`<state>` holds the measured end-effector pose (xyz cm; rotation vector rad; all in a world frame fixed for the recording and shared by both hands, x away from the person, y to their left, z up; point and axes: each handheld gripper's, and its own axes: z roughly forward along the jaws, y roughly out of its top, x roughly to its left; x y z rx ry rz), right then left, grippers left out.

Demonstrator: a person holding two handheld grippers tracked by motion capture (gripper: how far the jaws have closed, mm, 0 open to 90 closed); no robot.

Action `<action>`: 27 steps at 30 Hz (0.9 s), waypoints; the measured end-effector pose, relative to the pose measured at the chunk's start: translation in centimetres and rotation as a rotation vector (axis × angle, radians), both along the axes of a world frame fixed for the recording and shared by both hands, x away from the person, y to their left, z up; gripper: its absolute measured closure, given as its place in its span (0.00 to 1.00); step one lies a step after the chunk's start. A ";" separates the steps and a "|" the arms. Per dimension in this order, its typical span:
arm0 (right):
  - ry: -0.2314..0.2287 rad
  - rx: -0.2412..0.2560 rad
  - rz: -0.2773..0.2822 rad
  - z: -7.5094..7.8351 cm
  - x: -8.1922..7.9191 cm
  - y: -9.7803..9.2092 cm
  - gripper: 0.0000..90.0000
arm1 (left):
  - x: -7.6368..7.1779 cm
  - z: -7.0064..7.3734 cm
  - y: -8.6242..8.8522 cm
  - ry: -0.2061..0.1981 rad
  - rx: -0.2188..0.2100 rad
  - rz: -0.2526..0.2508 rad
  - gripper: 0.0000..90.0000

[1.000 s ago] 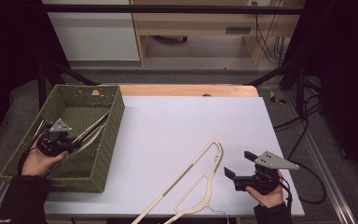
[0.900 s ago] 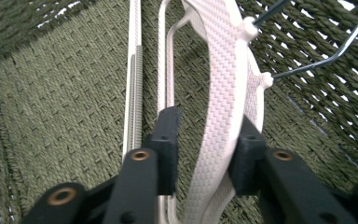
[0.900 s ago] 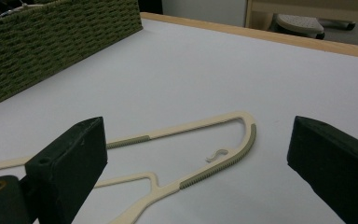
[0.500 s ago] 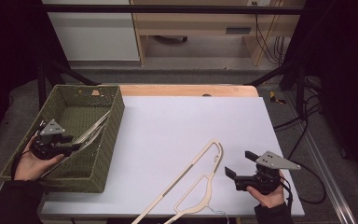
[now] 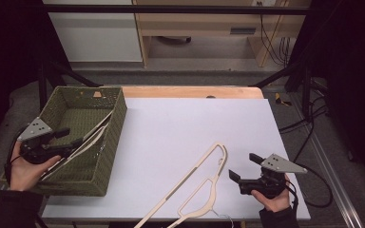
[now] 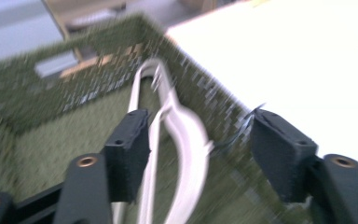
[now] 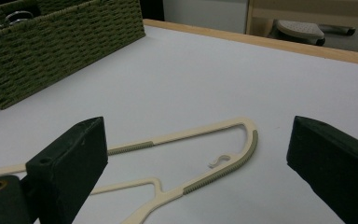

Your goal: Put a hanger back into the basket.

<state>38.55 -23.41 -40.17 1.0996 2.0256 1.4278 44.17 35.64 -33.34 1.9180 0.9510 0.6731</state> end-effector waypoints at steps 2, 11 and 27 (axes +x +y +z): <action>-0.006 -0.003 0.003 0.0 0.0 0.1 0.07 | -0.6 0.4 -1.2 -0.023 -0.023 -0.018 0.31; -0.008 0.009 0.031 -0.1 -0.2 0.9 0.08 | -3.1 -0.3 -8.7 -0.069 -0.087 -0.143 0.13; 0.018 -0.008 0.068 -0.8 -1.4 1.8 0.10 | -5.4 -5.8 -16.0 -0.001 -0.126 -0.257 0.11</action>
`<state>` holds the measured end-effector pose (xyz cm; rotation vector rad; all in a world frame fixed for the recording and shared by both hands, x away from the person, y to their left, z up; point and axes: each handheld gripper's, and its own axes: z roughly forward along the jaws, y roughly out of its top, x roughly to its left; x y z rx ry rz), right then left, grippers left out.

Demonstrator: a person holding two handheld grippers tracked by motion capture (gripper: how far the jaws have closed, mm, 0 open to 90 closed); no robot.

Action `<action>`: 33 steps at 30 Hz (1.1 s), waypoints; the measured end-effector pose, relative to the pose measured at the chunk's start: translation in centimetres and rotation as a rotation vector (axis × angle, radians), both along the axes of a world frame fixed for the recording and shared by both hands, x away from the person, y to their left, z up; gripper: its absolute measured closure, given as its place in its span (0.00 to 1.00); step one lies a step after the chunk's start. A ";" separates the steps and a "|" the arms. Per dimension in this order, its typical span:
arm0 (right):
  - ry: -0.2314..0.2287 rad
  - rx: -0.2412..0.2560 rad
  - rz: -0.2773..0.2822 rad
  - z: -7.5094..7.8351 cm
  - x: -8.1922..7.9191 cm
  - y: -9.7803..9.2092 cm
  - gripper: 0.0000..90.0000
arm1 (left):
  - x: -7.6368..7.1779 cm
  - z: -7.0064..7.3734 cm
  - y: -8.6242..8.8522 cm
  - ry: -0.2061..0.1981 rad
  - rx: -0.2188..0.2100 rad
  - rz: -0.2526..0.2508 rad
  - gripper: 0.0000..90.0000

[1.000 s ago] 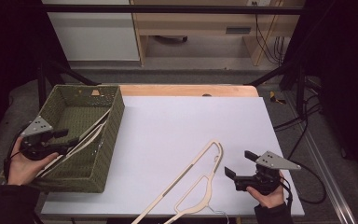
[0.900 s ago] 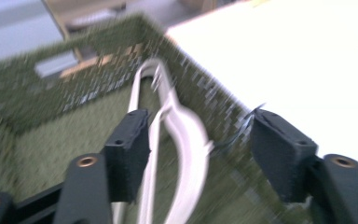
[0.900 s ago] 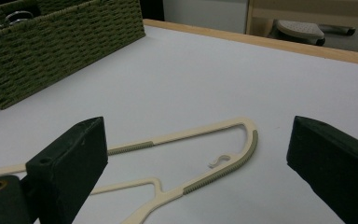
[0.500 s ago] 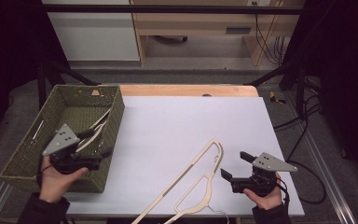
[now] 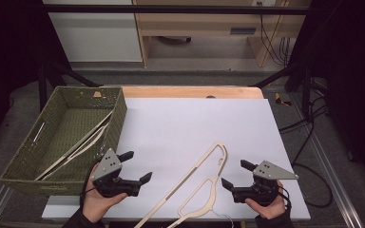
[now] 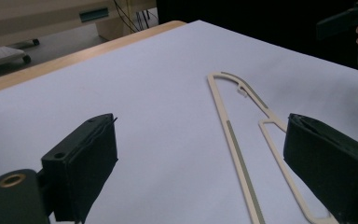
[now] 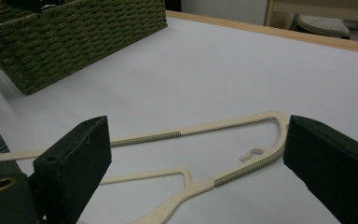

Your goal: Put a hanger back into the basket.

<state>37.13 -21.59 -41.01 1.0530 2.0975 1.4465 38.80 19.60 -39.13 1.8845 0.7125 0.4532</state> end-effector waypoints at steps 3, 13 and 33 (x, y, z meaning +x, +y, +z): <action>0.007 -0.005 0.010 -0.3 -0.4 0.3 0.10 | -0.2 -1.0 -0.1 0.018 0.005 -0.012 0.11; 0.086 -0.055 0.019 -2.1 -1.4 1.6 0.16 | -0.1 -3.3 0.0 0.046 0.043 -0.001 0.11; 0.223 -0.258 0.095 -6.1 -3.3 4.4 0.60 | -0.1 -4.0 0.0 0.068 0.042 -0.006 0.12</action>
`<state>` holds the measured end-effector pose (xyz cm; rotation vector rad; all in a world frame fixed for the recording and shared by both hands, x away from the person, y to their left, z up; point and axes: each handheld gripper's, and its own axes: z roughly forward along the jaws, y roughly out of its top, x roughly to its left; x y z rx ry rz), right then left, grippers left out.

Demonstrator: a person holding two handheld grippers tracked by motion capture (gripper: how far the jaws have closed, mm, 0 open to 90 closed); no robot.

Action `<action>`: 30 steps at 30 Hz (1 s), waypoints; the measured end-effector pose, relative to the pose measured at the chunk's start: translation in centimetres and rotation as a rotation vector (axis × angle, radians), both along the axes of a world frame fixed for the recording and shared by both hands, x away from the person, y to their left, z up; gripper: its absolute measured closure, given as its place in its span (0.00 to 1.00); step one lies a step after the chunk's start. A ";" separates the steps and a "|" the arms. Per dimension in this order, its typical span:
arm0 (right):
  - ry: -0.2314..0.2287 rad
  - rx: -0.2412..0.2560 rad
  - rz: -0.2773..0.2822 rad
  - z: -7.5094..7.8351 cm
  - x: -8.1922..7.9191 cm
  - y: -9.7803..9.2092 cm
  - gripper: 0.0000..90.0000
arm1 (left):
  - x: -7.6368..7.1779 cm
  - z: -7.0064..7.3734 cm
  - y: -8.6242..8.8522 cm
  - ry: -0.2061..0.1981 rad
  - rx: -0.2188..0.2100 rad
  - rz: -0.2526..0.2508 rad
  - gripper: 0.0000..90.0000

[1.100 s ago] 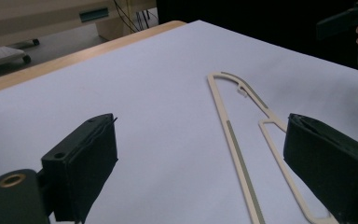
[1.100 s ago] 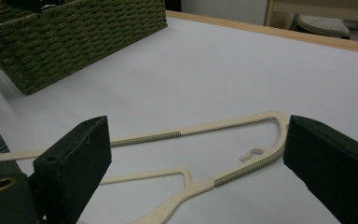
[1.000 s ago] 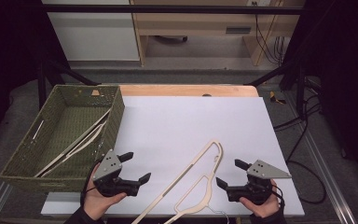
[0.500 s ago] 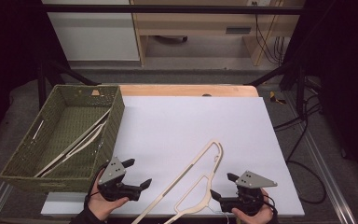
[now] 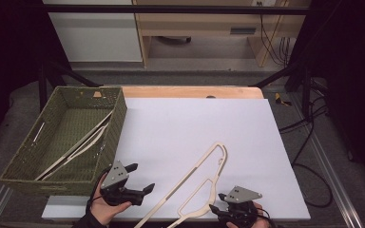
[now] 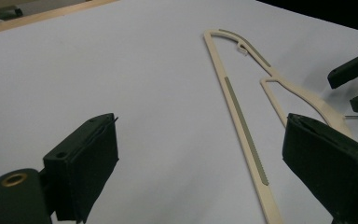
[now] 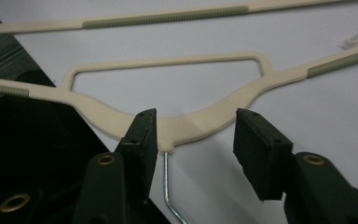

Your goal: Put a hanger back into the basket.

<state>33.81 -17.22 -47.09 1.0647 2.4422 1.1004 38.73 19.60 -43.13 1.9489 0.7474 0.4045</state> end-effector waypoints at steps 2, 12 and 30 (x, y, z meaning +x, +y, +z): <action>0.016 -0.013 0.006 -0.1 -0.1 0.2 0.65 | 0.0 0.0 0.0 0.002 -0.001 -0.002 0.12; 0.046 -0.082 0.039 -0.4 -0.7 0.9 0.90 | -0.2 -0.1 -0.3 0.001 0.003 -0.007 0.13; 0.136 -0.049 0.019 0.0 -0.2 0.9 1.00 | -1.3 0.5 -3.7 0.023 0.043 -0.118 0.15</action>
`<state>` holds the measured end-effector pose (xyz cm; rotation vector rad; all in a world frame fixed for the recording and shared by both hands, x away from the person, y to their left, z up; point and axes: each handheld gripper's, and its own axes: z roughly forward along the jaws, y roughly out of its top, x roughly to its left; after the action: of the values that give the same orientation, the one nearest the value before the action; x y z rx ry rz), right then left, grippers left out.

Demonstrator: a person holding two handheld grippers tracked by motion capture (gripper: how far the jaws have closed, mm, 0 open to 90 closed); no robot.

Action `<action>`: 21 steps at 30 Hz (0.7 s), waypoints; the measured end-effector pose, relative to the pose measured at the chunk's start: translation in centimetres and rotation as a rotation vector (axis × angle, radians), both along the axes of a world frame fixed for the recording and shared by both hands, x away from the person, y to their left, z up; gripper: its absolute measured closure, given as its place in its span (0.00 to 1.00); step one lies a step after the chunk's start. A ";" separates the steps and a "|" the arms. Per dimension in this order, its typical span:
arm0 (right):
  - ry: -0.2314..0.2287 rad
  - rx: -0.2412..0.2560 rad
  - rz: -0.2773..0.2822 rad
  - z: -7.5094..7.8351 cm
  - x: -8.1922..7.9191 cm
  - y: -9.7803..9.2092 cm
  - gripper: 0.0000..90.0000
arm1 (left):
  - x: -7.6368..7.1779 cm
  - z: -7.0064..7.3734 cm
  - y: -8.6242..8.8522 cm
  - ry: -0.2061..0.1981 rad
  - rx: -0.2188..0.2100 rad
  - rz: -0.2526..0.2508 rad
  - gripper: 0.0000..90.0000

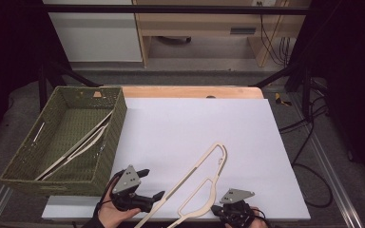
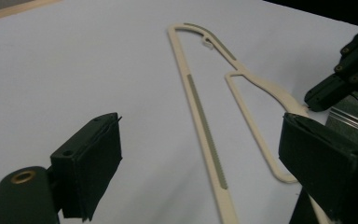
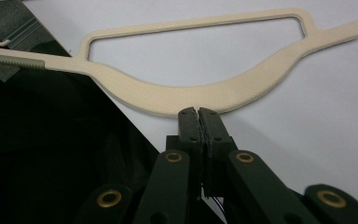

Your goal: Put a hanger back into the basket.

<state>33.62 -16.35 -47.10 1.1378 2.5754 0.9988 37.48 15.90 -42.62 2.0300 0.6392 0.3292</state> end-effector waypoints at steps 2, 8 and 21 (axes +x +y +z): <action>-0.001 0.003 0.006 0.3 0.1 0.1 1.00 | -0.2 0.1 -1.1 0.000 0.020 -0.019 0.15; -0.009 0.017 0.020 1.6 0.3 0.0 1.00 | -0.6 -0.1 -5.0 0.036 0.091 -0.106 0.18; -0.018 -0.019 0.045 3.8 0.9 0.7 1.00 | -0.6 -2.2 -11.5 0.113 0.281 -0.270 0.36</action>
<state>34.57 -15.69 -43.35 1.0664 2.6014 0.9870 36.88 4.42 -44.78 2.3853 0.3946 0.1508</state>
